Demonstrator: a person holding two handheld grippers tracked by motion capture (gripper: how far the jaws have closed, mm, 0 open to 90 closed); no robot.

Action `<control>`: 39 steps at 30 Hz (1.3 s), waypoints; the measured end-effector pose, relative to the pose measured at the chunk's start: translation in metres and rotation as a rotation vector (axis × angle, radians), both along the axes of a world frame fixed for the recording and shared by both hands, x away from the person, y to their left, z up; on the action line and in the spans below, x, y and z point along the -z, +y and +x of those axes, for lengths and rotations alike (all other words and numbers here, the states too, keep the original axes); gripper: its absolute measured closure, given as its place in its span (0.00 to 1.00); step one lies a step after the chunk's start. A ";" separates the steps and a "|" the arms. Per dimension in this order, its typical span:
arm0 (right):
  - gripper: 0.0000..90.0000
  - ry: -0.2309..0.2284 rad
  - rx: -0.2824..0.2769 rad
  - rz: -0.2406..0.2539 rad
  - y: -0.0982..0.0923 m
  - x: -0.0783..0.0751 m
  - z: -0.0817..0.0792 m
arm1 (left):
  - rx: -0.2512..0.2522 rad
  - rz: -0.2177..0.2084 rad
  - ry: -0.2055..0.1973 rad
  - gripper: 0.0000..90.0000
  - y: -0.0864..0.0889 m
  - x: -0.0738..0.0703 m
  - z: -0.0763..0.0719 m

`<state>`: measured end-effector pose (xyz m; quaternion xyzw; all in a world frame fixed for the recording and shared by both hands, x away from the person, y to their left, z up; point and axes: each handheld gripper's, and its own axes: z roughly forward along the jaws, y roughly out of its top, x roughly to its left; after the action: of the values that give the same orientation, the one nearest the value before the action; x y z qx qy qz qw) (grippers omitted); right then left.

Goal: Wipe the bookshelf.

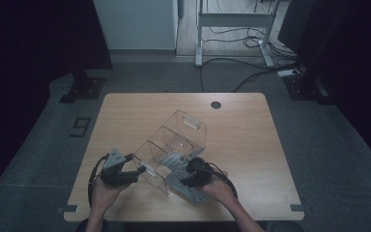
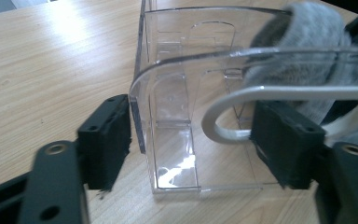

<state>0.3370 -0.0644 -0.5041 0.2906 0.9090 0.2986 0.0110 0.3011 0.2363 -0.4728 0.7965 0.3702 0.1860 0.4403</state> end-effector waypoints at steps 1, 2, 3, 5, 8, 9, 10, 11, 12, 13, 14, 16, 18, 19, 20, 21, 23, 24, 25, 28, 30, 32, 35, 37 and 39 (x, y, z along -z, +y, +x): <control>0.71 0.003 -0.002 0.015 -0.002 -0.005 -0.001 | 0.003 0.005 0.001 0.28 0.001 0.000 0.000; 0.71 0.001 -0.004 0.023 -0.004 -0.009 -0.001 | 0.002 0.017 -0.002 0.26 0.002 0.001 -0.001; 0.71 0.003 -0.004 0.032 -0.005 -0.013 -0.002 | 0.004 0.026 -0.001 0.25 0.003 0.002 -0.002; 0.71 0.004 -0.010 0.040 -0.007 -0.022 -0.003 | 0.020 0.031 0.014 0.20 0.006 0.003 -0.004; 0.71 -0.002 -0.013 0.052 -0.008 -0.035 -0.002 | 0.034 0.046 0.028 0.16 0.009 0.005 -0.007; 0.71 0.001 -0.015 0.058 -0.009 -0.039 -0.002 | 0.035 0.049 0.031 0.16 0.010 0.006 -0.008; 0.71 -0.002 -0.018 0.061 -0.009 -0.044 -0.001 | 0.039 0.064 0.037 0.16 0.012 0.008 -0.008; 0.71 -0.006 -0.019 0.065 -0.009 -0.050 0.000 | 0.042 0.075 0.046 0.16 0.013 0.009 -0.008; 0.71 -0.006 -0.021 0.067 -0.009 -0.053 0.000 | 0.040 0.079 0.055 0.15 0.015 0.011 -0.008; 0.72 -0.012 -0.024 0.072 -0.009 -0.058 0.001 | 0.036 0.080 0.065 0.15 0.018 0.013 -0.007; 0.71 -0.011 -0.027 0.076 -0.009 -0.064 0.002 | 0.035 0.078 0.080 0.15 0.020 0.015 -0.007; 0.71 -0.010 -0.028 0.081 -0.007 -0.074 0.004 | 0.021 0.098 0.097 0.11 0.024 0.020 -0.006; 0.71 -0.018 -0.034 0.087 -0.005 -0.083 0.006 | 0.016 0.139 0.108 0.08 0.028 0.025 -0.006; 0.71 -0.019 -0.036 0.086 -0.003 -0.090 0.007 | 0.014 0.150 0.114 0.06 0.029 0.028 -0.006; 0.71 -0.024 -0.035 0.084 0.000 -0.095 0.008 | 0.013 0.151 0.117 0.04 0.030 0.030 -0.005; 0.71 -0.026 -0.041 0.086 0.001 -0.099 0.009 | 0.013 0.150 0.120 0.03 0.032 0.032 -0.005; 0.71 -0.025 -0.045 0.084 0.007 -0.108 0.011 | 0.013 0.139 0.126 0.00 0.035 0.036 -0.003; 0.71 -0.033 -0.051 0.077 0.011 -0.114 0.012 | 0.013 0.138 0.130 0.00 0.037 0.037 -0.003; 0.71 -0.034 -0.056 0.078 0.014 -0.118 0.013 | 0.010 0.143 0.130 0.00 0.039 0.039 -0.002; 0.71 -0.035 -0.073 0.082 0.026 -0.130 0.015 | 0.004 0.159 0.139 0.00 0.044 0.043 -0.001; 0.71 -0.039 -0.086 0.079 0.036 -0.138 0.017 | -0.002 0.162 0.148 0.00 0.047 0.046 0.000; 0.70 -0.042 -0.098 0.075 0.046 -0.144 0.018 | -0.006 0.171 0.164 0.00 0.051 0.050 0.002; 0.70 -0.041 -0.115 0.058 0.065 -0.150 0.021 | -0.012 0.181 0.188 0.00 0.054 0.055 0.004; 0.70 -0.039 -0.126 0.052 0.076 -0.152 0.023 | -0.010 0.186 0.195 0.00 0.055 0.058 0.005; 0.70 -0.036 -0.135 0.053 0.085 -0.153 0.024 | -0.012 0.192 0.197 0.00 0.056 0.060 0.006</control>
<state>0.3610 0.0209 -0.3514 0.2236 0.9179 0.3277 -0.0005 0.3067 0.2923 -0.5324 0.8471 0.3971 0.1440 0.3223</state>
